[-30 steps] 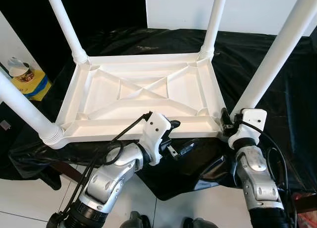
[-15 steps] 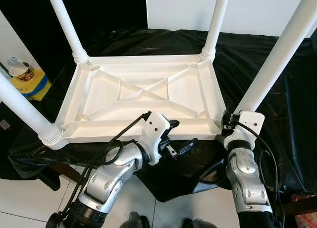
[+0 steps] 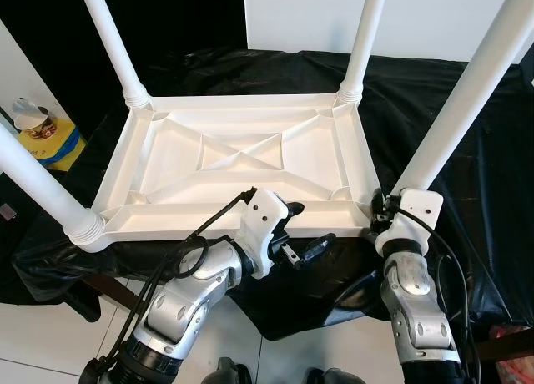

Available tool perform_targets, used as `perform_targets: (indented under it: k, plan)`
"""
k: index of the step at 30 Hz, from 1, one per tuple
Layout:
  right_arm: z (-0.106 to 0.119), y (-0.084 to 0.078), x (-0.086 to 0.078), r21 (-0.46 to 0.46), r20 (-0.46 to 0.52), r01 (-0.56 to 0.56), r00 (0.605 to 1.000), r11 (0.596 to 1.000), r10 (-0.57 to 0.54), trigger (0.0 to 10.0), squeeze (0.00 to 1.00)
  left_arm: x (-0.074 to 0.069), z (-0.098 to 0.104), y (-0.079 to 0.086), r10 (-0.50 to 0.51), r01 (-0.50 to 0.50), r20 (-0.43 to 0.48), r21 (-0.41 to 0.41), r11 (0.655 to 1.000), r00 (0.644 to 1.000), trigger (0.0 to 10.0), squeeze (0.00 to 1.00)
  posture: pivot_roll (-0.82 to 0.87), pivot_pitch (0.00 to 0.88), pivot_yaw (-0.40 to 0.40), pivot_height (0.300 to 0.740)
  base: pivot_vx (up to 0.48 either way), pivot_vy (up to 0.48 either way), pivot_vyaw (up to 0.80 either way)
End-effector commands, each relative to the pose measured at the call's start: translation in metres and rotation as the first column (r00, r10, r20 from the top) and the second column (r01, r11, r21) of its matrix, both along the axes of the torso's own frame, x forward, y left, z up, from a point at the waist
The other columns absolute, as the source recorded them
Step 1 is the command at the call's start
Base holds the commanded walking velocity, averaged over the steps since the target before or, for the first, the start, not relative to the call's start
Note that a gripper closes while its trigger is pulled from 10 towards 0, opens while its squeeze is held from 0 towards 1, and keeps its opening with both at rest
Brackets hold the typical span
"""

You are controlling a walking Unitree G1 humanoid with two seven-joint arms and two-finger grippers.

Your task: Building children table

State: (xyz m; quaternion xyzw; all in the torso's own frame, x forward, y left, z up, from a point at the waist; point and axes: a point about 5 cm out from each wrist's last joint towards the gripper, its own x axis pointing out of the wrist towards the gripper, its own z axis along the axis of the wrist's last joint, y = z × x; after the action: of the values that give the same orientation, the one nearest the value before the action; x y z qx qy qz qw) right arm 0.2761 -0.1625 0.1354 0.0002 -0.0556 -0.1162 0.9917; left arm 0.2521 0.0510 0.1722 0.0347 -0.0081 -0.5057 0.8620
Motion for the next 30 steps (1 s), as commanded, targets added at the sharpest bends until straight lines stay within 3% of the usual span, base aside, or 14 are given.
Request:
perform_targets:
  k: [1, 15, 16, 26, 30]
  plan:
    - [-0.002, -0.001, -0.002, -0.004, -0.006, -0.017, 1.000, 1.000, 0.017, 10.0, 1.00, -0.001, -0.004, -0.001, -0.022, 0.023, -0.007, 0.017, 1.000, 1.000, 10.0, 0.00, -0.04, 0.098, 0.001, 0.740, 0.000, 0.000, 0.00]
    - [0.005, -0.015, -0.003, -0.052, 0.027, -0.200, 0.979, 0.978, 0.202, 10.0, 1.00, 0.000, -0.005, -0.002, -0.034, 0.034, -0.007, 0.022, 0.999, 0.999, 10.0, 0.00, -0.06, 0.107, 0.008, 0.740, 0.000, 0.000, 0.00]
    - [0.005, -0.015, -0.003, -0.055, 0.024, -0.233, 0.972, 0.971, 0.234, 10.0, 0.00, 0.000, -0.005, -0.002, -0.034, 0.034, -0.007, 0.023, 0.999, 0.999, 10.0, 0.00, -0.06, 0.109, 0.008, 0.740, 0.000, 0.000, 0.00]
    - [0.004, -0.026, 0.004, -0.098, -0.025, -0.425, 0.905, 0.900, 0.425, 10.0, 0.00, 0.002, -0.004, -0.001, -0.039, 0.039, -0.006, 0.026, 0.999, 0.999, 10.0, 0.00, -0.07, 0.119, 0.015, 0.740, 0.000, 0.000, 0.00]
    - [0.004, -0.028, 0.005, -0.104, -0.032, -0.437, 0.899, 0.893, 0.436, 10.0, 0.00, 0.003, -0.004, -0.002, -0.040, 0.040, -0.004, 0.027, 0.999, 0.999, 10.0, 0.00, -0.07, 0.119, 0.015, 0.740, 0.000, 0.000, 0.00]
